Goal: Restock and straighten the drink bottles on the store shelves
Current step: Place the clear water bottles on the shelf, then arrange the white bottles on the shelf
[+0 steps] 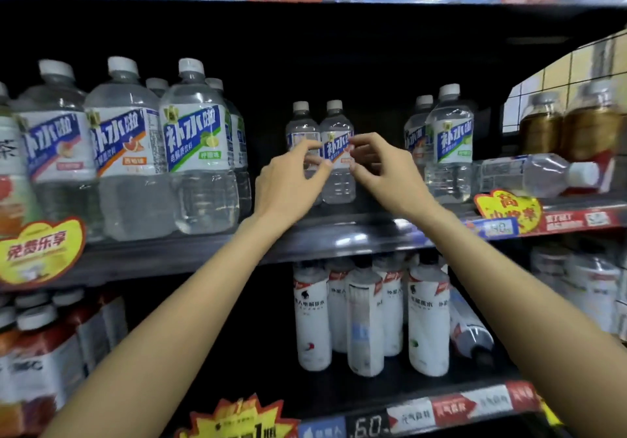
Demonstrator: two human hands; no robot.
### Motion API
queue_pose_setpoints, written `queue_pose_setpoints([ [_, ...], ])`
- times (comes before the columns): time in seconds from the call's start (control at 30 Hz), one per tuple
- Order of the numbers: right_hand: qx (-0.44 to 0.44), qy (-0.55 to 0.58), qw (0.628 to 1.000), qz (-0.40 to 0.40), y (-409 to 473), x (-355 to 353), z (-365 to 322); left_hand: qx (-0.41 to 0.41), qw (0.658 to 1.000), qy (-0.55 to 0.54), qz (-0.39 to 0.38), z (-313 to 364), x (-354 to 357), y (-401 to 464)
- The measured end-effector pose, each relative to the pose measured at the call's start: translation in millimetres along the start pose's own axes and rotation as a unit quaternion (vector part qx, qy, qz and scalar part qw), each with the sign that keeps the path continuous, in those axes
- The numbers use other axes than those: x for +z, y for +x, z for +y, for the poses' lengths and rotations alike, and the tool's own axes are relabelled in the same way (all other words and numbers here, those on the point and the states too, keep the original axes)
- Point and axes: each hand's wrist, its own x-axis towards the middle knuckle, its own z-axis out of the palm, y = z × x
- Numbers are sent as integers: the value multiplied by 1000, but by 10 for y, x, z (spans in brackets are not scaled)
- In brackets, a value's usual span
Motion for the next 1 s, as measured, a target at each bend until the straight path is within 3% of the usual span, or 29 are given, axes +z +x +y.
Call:
queue_pose_setpoints([
  [0.1, -71, -80, 992, 64, -502, -69, -175, 88, 992, -25, 88, 215, -80, -451],
  [0.27, -150, -138, 972, 121, -1432, -185, -314, 192, 970, -10, 152, 412, -135, -1257],
  [0.37, -154, -157, 973, 65, -2109, -179, -281, 188, 975, 11, 114, 493, -178, -1929],
  [0.47, -144, -150, 976, -69, -2734, -146, -199, 162, 983, 87, -18, 394, -175, -2582],
  [0.63, -110, -158, 942, -276, -3660, 2, -10, 18, 933, 157, -324, -13, -211, -3683],
  [0.77, -59, -149, 898, -410, -4187, 371, 175, -173, 860, 151, -456, -447, -44, -4411],
  [0.9, 42, -94, 892, -440, -4521, 953, 404, -293, 851, 142, -412, -951, 240, -4888],
  [1.0, 125, -40, 903, -409, -4650, 1548, 601, -363, 885, 88, -277, -1386, 553, -5088],
])
